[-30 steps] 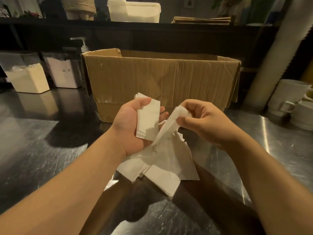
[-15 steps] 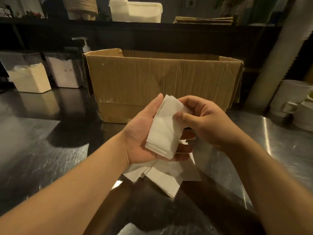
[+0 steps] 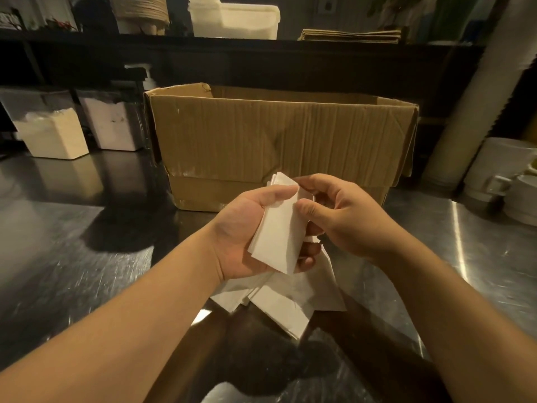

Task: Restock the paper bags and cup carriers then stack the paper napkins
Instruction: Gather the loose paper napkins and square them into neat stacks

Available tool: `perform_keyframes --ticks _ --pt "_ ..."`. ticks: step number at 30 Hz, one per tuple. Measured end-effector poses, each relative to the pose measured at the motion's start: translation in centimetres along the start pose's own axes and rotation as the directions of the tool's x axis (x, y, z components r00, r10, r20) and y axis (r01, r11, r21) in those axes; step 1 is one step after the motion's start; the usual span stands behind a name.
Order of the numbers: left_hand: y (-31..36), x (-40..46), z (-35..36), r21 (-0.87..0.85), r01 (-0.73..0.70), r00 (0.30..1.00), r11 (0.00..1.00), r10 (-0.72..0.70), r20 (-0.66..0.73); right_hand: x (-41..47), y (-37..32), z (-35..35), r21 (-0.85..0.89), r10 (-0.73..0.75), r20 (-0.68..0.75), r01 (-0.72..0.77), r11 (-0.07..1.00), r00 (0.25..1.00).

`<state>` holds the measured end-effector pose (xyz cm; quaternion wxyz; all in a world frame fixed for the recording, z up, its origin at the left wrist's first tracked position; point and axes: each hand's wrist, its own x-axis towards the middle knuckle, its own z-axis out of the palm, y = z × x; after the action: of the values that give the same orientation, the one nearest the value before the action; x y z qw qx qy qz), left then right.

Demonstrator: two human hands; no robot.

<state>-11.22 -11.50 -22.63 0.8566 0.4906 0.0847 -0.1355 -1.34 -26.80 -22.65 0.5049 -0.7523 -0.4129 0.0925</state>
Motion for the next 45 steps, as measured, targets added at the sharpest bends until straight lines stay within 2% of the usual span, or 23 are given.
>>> perform_keyframes --ticks 5,9,11,14,16,18,23,28,33,36,41,45 --pt "0.2 0.2 -0.6 -0.009 0.011 1.000 1.000 -0.012 -0.018 0.3 0.2 -0.3 0.010 0.001 -0.058 0.000 1.000 0.998" --pt "0.6 -0.1 -0.7 -0.088 -0.068 0.997 0.994 0.065 -0.028 0.7 0.2 -0.9 -0.043 0.112 -0.148 -0.120 0.992 0.983" --pt "0.8 -0.1 -0.9 -0.143 -0.126 0.992 0.982 0.122 -0.035 0.9 0.3 -1.2 -0.169 0.216 -0.142 -0.239 0.956 0.966" --pt "0.9 0.1 -1.1 -0.202 -0.203 0.978 0.958 0.187 -0.093 1.3 1.0 -1.1 -0.429 0.429 -0.071 -0.416 0.802 0.900" --pt "0.9 0.2 -1.1 -0.210 -0.223 0.970 0.952 0.195 -0.147 1.4 1.3 -0.9 -0.570 0.489 -0.033 -0.418 0.707 0.872" --pt "0.8 0.3 -1.1 -0.208 -0.224 0.966 0.952 0.189 -0.177 1.2 1.3 -0.8 -0.612 0.504 -0.008 -0.403 0.681 0.864" --pt "0.7 0.4 -1.1 -0.172 -0.215 0.960 0.961 0.175 -0.219 0.7 0.9 -0.6 -0.470 0.498 0.079 -0.408 0.783 0.864" --pt "0.7 0.7 -1.2 -0.161 -0.206 0.958 0.965 0.166 -0.234 0.5 0.2 -0.1 -0.306 0.458 0.015 -0.432 0.848 0.889" --pt "0.7 0.7 -1.2 -0.157 -0.208 0.956 0.966 0.166 -0.243 0.5 0.1 1.3 -0.254 0.478 0.011 -0.460 0.851 0.878" --pt "0.8 0.7 -1.2 -0.161 -0.208 0.956 0.965 0.165 -0.241 0.6 0.0 0.5 -0.243 0.471 -0.041 -0.466 0.851 0.881" --pt "0.8 0.7 -1.2 -0.179 -0.194 0.961 0.965 0.150 -0.231 0.7 -0.2 -1.2 -0.059 0.476 -0.124 -0.486 0.872 0.870" --pt "0.6 0.9 -1.4 -0.164 -0.179 0.963 0.970 0.138 -0.233 0.9 -0.2 0.6 -0.123 0.560 -0.142 -0.576 0.808 0.816"
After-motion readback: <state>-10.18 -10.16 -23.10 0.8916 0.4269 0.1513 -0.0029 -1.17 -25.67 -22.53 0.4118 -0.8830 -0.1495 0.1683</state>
